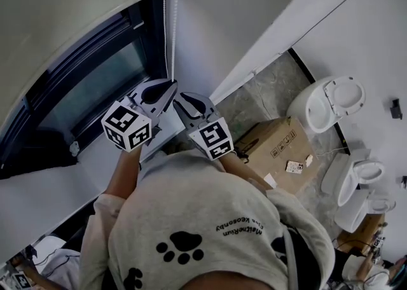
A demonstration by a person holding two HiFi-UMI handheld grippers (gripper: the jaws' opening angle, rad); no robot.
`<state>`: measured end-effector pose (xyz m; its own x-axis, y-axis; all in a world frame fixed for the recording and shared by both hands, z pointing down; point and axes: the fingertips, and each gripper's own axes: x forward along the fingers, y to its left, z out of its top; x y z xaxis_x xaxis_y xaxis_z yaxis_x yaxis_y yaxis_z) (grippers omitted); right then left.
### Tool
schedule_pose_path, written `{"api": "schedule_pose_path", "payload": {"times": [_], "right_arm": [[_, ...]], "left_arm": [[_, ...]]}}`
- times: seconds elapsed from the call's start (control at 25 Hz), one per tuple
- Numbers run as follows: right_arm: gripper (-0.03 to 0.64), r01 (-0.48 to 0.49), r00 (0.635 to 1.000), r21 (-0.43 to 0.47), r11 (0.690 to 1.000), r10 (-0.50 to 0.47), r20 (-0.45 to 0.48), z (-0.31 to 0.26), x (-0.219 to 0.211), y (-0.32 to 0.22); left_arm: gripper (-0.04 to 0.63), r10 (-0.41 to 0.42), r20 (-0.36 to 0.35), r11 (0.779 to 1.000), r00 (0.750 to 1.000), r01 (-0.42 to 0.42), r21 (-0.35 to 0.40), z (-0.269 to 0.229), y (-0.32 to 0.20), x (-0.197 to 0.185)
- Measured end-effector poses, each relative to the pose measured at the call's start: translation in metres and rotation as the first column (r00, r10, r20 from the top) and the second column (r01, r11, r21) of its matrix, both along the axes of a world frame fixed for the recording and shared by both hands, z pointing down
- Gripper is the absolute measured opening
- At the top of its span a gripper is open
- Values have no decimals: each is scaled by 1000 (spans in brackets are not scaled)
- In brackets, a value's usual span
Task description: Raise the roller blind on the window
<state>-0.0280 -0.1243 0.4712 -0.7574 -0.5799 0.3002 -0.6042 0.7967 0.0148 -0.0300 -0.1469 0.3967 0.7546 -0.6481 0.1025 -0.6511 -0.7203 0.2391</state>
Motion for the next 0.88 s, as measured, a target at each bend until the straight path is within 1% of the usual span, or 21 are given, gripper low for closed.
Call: {"api": "schedule_pose_path", "payload": {"times": [0.12, 0.2, 0.44, 0.6, 0.76, 0.88], "right_arm": [[94, -43, 998, 51, 998, 40, 47, -47, 18, 1], [94, -65, 994, 98, 993, 56, 93, -82, 23, -1], [94, -53, 982, 207, 977, 14, 186, -161, 17, -6], [94, -47, 972, 225, 973, -7, 235, -187, 4, -16], [92, -50, 975, 258, 965, -9, 222, -201, -9, -24], [74, -51, 974, 259, 965, -9, 224, -206, -14, -30]], "left_arm": [[8, -2, -11, 1000, 1000, 2, 1, 0, 0, 1], [8, -2, -14, 1000, 1000, 3, 5, 0, -1, 1], [8, -2, -15, 1000, 1000, 2, 12, 0, -3, 5], [8, -8, -24, 1000, 1000, 8, 13, 1, -4, 5], [8, -9, -31, 1000, 999, 10, 16, 0, -4, 8], [8, -8, -37, 1000, 999, 9, 16, 0, -3, 9]]}}
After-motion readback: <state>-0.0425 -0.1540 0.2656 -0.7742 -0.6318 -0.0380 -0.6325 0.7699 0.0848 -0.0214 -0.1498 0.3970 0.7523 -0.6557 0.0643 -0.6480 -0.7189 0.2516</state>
